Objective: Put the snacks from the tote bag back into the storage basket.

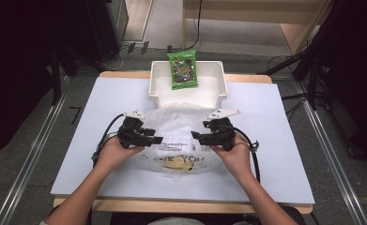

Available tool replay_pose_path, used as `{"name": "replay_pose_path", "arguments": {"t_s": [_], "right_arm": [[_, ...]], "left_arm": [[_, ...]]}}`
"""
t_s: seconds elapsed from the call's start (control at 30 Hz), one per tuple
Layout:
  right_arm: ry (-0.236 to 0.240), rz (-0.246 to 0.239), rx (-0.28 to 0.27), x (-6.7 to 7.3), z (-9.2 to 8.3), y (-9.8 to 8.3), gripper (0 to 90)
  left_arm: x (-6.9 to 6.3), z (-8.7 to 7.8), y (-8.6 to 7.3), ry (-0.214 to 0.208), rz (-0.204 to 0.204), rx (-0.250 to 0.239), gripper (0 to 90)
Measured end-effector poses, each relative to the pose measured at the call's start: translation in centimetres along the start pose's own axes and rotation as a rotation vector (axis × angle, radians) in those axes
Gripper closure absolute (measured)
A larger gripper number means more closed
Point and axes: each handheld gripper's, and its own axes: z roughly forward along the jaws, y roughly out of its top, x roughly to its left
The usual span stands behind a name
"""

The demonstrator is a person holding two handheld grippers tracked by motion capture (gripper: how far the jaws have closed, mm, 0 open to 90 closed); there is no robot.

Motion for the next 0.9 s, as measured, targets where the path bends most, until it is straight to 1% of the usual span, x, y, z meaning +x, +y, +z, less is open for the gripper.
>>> {"name": "replay_pose_path", "arguments": {"t_s": [0.1, 0.2, 0.27, 0.33, 0.43, 0.53, 0.67, 0.77, 0.9], "right_arm": [[0.004, -0.007, 0.011, 0.4, 0.2, -0.6, 36.7], [0.012, -0.001, 0.017, 0.4, 0.5, -0.8, 36.7], [0.012, -0.006, 0.017, 0.4, 0.6, -0.8, 36.7], [0.024, 0.0, 0.023, 0.6, 1.0, -1.1, 36.7], [0.024, -0.01, 0.036, 0.6, 1.3, -1.2, 36.7], [0.027, 0.003, 0.034, 0.5, 1.3, -1.3, 36.7], [0.028, 0.002, 0.034, 0.5, 1.4, -1.3, 36.7], [0.032, -0.004, 0.045, 0.6, 1.5, -1.4, 36.7], [0.032, -0.01, 0.044, 0.7, 1.5, -1.4, 36.7]], "left_arm": [[-0.1, 0.1, 0.0, 0.0, 0.009, 0.005, 45.3], [-0.2, 0.2, 0.0, -0.001, 0.013, 0.007, 45.3], [-0.2, 0.3, 0.0, 0.0, 0.012, 0.008, 45.4], [-0.1, 0.2, 0.0, -0.004, 0.013, 0.008, 45.3], [-0.1, 0.3, 0.0, -0.005, 0.019, 0.013, 45.3], [-0.1, 0.3, 0.0, -0.004, 0.022, 0.014, 45.3], [-0.1, 0.3, 0.0, -0.006, 0.023, 0.014, 45.2], [-0.2, 0.3, 0.0, -0.005, 0.026, 0.016, 45.2], [-0.2, 0.3, 0.0, -0.007, 0.02, 0.012, 45.2]]}}
